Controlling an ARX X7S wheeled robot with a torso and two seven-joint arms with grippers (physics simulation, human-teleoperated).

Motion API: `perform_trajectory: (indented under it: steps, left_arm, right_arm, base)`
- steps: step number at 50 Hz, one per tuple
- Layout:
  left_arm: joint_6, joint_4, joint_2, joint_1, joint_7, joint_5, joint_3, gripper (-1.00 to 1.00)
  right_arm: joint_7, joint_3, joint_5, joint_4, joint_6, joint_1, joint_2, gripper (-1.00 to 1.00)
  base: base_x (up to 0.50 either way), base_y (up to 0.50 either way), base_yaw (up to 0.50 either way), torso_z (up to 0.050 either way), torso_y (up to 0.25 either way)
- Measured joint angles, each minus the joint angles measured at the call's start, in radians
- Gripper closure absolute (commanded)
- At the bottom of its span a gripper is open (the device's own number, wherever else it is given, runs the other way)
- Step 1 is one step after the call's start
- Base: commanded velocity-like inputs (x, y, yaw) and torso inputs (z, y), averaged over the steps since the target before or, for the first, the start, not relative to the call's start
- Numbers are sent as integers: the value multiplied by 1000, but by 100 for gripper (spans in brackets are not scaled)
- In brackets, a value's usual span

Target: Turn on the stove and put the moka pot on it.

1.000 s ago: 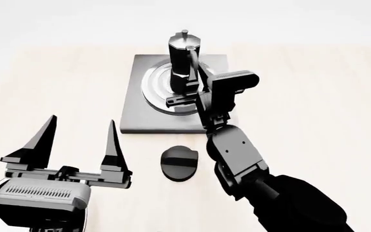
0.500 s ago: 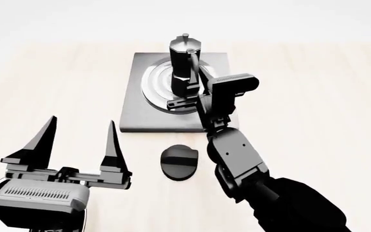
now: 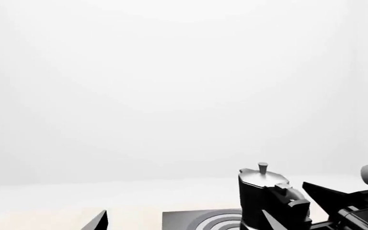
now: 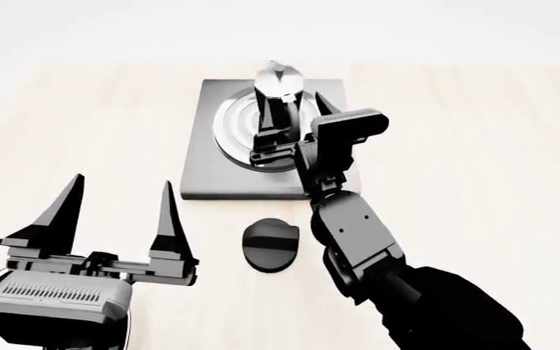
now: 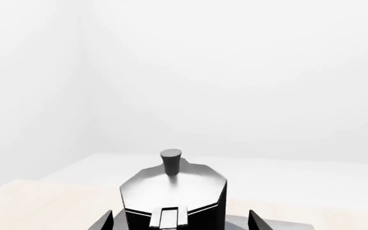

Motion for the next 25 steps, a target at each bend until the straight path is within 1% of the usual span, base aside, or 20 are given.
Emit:
perform_trajectory:
  steps: [25]
  left_arm:
    - [-14, 12, -8, -11, -10, -8, -6, -100]
  right_arm:
    - [-16, 3, 11, -18, -25, 14, -1, -100]
  base:
    - [0, 0, 0, 0, 0]
